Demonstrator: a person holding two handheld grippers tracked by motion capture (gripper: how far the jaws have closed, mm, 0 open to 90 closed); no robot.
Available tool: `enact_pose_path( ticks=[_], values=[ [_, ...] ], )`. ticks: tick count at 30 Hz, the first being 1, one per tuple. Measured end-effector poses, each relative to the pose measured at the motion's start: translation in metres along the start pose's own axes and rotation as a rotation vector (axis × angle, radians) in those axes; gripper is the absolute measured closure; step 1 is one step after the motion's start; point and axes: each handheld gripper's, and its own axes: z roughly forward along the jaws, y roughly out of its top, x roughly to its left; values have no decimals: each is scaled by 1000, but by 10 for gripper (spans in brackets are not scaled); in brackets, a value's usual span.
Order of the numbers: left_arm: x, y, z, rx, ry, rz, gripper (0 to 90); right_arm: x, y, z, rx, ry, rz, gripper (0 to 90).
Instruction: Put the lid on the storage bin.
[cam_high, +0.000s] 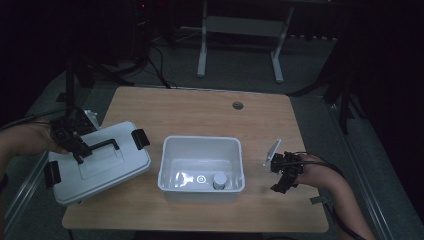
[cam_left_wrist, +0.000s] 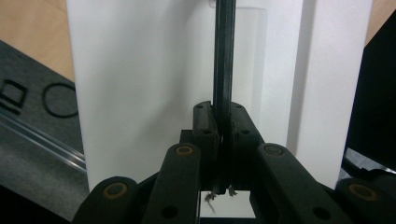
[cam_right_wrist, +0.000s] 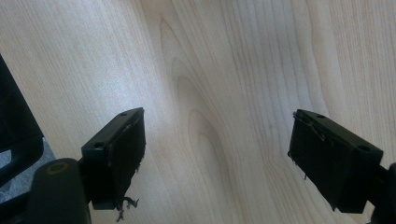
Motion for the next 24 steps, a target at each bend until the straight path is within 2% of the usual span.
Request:
enact_pose_path(
  ticks=[4, 6, 8, 18, 24],
  values=[
    [-5, 8, -16, -39, -2, 27, 839, 0, 1, 0, -3, -1, 5, 183],
    [-6, 11, -17, -40, 0, 38, 839, 0, 2, 0, -5, 0, 4, 183],
    [-12, 22, -22, -50, -2, 69, 839, 1, 3, 1, -5, 2, 1, 183],
    [-30, 64, -21, -57, -16, 170, 839, 2, 4, 6, 1, 11, -3, 183],
    [-39, 86, -20, -38, -11, 222, 839, 2, 3, 7, 3, 15, -3, 183]
  ],
)
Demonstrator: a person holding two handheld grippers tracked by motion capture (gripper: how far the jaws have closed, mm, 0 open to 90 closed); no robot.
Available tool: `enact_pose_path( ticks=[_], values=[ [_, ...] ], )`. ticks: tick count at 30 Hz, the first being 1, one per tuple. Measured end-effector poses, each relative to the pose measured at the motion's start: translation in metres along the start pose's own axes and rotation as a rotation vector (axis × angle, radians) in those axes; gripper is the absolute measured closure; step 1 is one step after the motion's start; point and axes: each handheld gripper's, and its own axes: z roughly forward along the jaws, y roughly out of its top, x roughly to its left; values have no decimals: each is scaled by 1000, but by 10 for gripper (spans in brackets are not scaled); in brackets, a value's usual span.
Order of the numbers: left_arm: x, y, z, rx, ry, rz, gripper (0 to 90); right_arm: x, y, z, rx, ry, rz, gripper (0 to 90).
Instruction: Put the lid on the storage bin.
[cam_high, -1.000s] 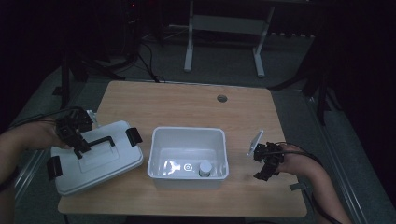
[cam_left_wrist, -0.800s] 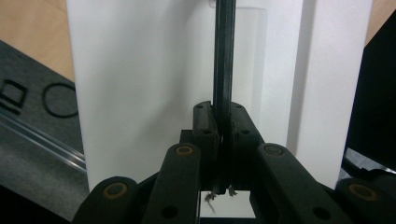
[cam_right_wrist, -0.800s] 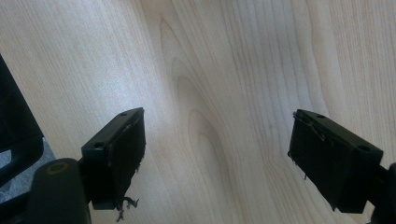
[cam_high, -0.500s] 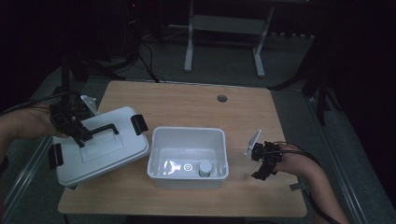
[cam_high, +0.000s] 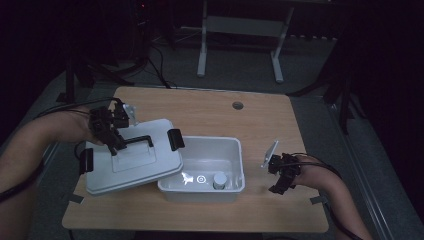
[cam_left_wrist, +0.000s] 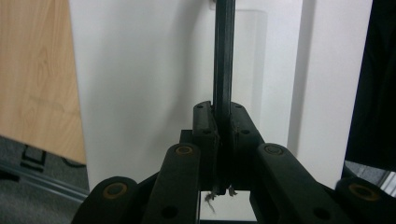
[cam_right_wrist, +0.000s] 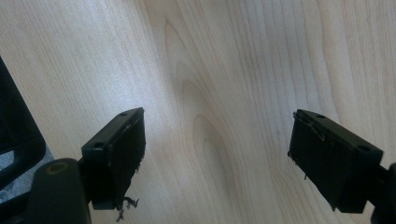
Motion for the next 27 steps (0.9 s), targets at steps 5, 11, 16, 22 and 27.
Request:
enact_pose_path(
  ticks=[5, 11, 16, 22, 27],
  values=[
    [-3, 15, 1, -16, -9, 29, 839, 0, -2, 3, 5, 3, 4, 183],
    [-7, 34, 2, -13, -10, 60, 839, 0, -1, 2, 1, 2, 0, 183],
    [-11, 49, 2, -25, 3, 95, 839, 0, -1, 2, 1, 3, 1, 183],
    [-17, 69, -2, -37, 5, 137, 839, 1, -3, 4, 5, 5, 5, 183],
    [-22, 87, 1, -34, 0, 172, 839, 1, -3, 4, 4, 4, 3, 183]
  ],
)
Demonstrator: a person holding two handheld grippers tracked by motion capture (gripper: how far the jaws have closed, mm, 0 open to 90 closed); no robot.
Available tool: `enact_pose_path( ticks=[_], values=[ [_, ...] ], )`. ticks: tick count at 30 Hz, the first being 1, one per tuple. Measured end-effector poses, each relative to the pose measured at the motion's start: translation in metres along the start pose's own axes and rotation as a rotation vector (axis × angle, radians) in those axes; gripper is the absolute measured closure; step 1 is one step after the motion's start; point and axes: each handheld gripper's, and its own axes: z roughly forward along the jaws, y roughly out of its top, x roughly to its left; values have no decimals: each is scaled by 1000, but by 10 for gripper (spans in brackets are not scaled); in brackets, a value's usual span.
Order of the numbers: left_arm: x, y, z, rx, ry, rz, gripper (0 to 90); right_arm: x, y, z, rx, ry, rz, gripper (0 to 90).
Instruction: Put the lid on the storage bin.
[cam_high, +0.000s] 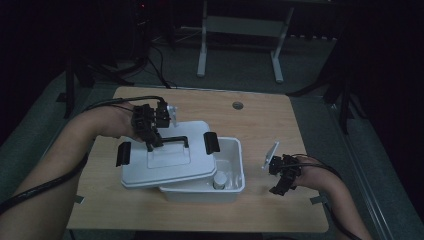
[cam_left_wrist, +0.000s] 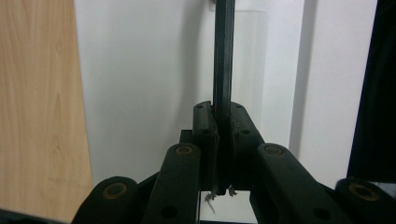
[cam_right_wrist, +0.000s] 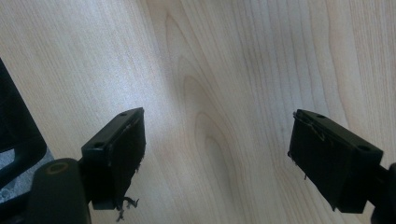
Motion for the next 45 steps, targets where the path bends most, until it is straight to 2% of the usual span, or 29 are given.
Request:
enact_pose_path(
  ticks=[10, 24, 26, 32, 34, 39, 45],
  values=[
    [-4, 38, 5, -7, 0, 77, 839, 0, 0, -1, -4, 1, -3, 183],
    [-10, 75, 19, 0, -13, 137, 839, 1, 0, -1, -11, 3, -5, 183],
    [-9, 78, 22, 1, -26, 138, 839, 1, 0, 0, -11, 3, -7, 183],
    [-7, 84, 33, 0, -31, 141, 839, 1, 0, 0, -12, 9, -7, 184],
    [-8, 85, 37, 16, -38, 132, 839, 1, 0, 1, -9, 8, -8, 183],
    [-7, 86, 44, 18, -52, 135, 839, 2, 0, 3, -9, 10, -8, 183],
    [-6, 85, 52, 32, -46, 140, 839, 2, 1, 3, -10, 12, -7, 184]
  ],
)
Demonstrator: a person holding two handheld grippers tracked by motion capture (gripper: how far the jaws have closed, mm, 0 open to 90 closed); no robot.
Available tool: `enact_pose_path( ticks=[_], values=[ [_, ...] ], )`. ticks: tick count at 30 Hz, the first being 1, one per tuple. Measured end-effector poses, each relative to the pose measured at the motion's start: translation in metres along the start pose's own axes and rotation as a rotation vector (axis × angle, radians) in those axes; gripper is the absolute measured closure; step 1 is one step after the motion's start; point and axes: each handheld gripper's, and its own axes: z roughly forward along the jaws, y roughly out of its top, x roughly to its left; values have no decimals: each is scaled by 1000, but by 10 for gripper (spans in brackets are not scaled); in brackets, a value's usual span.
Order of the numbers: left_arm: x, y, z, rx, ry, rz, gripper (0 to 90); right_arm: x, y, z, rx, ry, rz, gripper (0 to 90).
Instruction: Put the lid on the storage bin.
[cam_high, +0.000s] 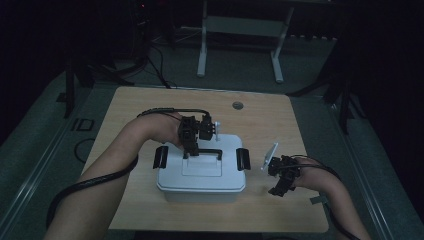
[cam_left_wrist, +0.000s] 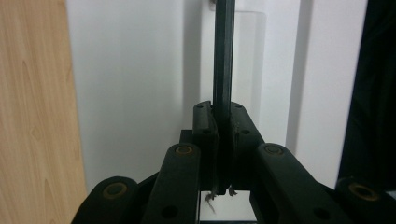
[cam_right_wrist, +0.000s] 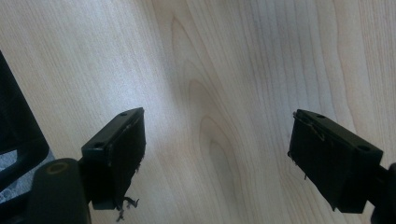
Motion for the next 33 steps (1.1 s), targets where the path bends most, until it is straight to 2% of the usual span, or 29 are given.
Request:
enact_pose_path(
  ticks=[1, 17, 21, 22, 23, 24, 25, 27, 28, 30, 31, 33],
  values=[
    [1, 0, 1, 0, 8, 5, 839, 0, 0, 0, 1, 0, 0, 184],
    [4, -2, 6, -17, -9, -5, 836, 2, 4, 5, 3, 11, -6, 183],
    [5, -3, 5, -18, 2, -12, 821, 2, 5, 5, 1, 12, -9, 183],
    [6, -5, 5, -28, 9, -8, 782, 2, 5, 4, 2, 11, -11, 184],
    [6, -6, 4, -33, 19, -10, 686, 2, 5, 4, 1, 11, -8, 184],
    [8, -9, 3, -45, -1, -36, 616, 2, 5, 3, -1, 11, -6, 184],
    [8, -12, 3, -52, -1, -46, 564, 2, 5, 3, -2, 10, -4, 184],
    [9, -16, 2, -64, 37, -55, 421, 1, 4, 3, -2, 9, -5, 184],
    [10, -20, 1, -74, 36, -73, 387, 1, 4, 3, 0, 10, -2, 184],
    [10, -25, 0, -86, 45, -85, 260, 1, 3, 2, 0, 8, -1, 184],
    [11, -29, -1, -95, 61, -92, 255, 1, 3, 2, -1, 8, 0, 184],
    [12, -34, -1, -115, 53, -109, 193, 1, 2, 1, -3, 6, 0, 184]
  ],
)
